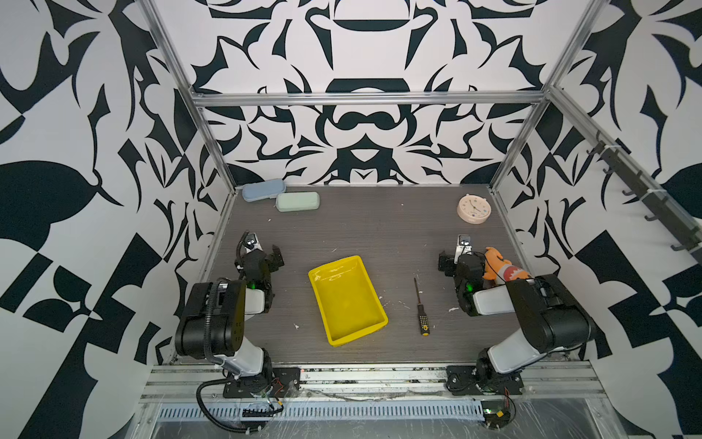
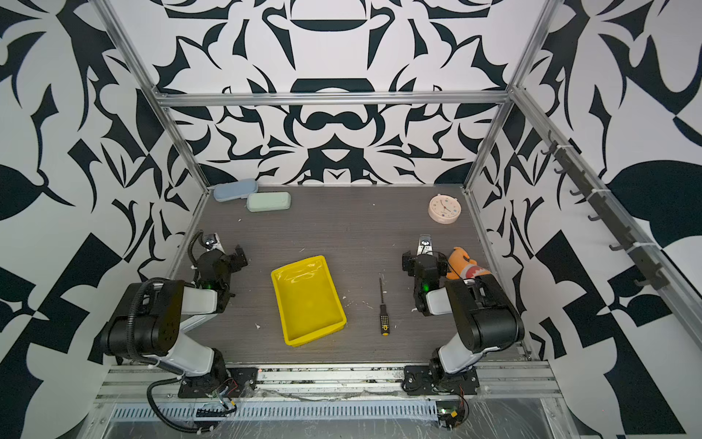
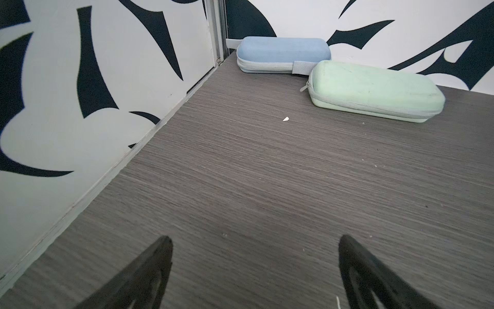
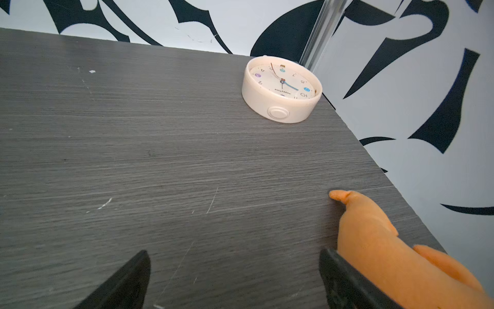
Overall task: Put the screwdriver in the bin
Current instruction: Pick up the screwdriver from the bottom-center of the table.
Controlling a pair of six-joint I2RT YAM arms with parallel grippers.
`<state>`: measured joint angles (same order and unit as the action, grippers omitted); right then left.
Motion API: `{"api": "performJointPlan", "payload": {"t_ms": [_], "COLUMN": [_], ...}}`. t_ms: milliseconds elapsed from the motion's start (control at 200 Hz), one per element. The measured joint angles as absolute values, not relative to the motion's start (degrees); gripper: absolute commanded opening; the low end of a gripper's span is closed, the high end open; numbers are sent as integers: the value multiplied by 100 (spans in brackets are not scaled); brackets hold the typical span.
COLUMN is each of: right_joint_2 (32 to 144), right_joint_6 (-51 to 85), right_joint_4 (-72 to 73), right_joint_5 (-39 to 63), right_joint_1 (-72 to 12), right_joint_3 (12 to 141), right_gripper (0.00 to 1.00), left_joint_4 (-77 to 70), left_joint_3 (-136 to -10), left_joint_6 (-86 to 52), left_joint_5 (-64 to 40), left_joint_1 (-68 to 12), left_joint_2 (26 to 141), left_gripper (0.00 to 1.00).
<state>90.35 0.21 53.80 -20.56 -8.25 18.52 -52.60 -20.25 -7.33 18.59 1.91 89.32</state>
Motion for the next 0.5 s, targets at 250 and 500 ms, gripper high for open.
{"api": "performJointPlan", "payload": {"t_ms": [250, 500], "right_joint_2": [9035, 9035], "right_joint_6": [-32, -93], "right_joint_4": [5378, 5378], "right_joint_5": [-1833, -1658], "right_joint_1": [-825, -823], "right_joint_3": [1852, 1852], "right_gripper": [100, 100], "left_joint_4": [-5258, -5258], "left_joint_3": [-2025, -2025], "left_joint_6": [-733, -733], "left_joint_5": [1859, 1859], "left_joint_1": [191, 191], "left_joint_2": [8932, 8932], "left_gripper": [99, 99]}}
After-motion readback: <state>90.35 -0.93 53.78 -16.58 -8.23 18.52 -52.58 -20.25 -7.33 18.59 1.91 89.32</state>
